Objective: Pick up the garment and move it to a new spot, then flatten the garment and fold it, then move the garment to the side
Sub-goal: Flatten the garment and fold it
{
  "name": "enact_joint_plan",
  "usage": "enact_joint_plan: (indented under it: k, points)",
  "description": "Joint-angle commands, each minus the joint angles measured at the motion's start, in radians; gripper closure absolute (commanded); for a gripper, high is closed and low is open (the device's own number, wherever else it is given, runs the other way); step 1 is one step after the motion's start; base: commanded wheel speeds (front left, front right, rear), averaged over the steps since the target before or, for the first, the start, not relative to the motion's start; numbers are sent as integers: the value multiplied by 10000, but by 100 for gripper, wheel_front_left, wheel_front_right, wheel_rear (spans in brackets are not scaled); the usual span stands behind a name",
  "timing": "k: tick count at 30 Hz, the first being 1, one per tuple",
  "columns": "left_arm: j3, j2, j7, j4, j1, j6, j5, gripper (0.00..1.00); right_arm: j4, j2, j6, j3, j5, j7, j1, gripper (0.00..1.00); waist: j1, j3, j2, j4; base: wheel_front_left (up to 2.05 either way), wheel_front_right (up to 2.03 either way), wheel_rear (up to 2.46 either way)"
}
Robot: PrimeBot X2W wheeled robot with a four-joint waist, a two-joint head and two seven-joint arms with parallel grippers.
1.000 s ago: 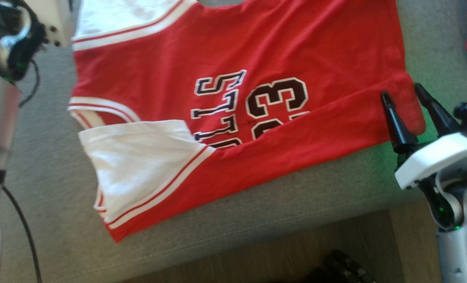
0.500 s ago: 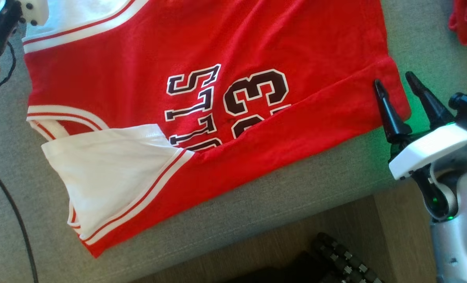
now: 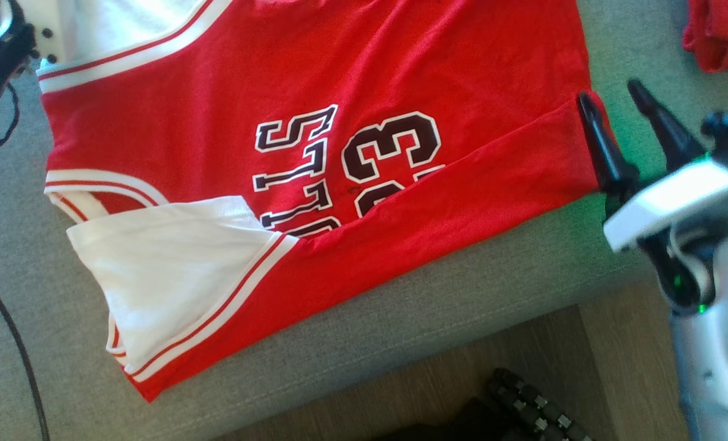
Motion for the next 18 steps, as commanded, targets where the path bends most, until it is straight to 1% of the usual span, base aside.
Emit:
enact_joint_plan:
  k: [1, 5, 10, 18]
  points:
    - [306, 496, -97, -210, -367, 14, -71, 100, -253, -131, -4, 123, 92, 59, -203, 0, 0, -22, 0, -15, 0, 0, 0]
    - [104, 549, -246, -155, -434, 14, -312, 100, 620, 114, -4, 4, 504, 440, -1260, 0, 0, -72, 0, 58, 0, 0, 0]
    - [-313, 549, -345, -232, -509, 14, -514, 100, 1705, 145, -4, 194, 927, 893, -2781, 0, 0, -83, 0, 224, 0, 0, 0]
    - [-942, 525, -557, -419, -775, 14, -823, 100, 3928, 162, -4, 344, 929, 723, -4689, 0, 0, 25, 0, 533, 0, 0, 0]
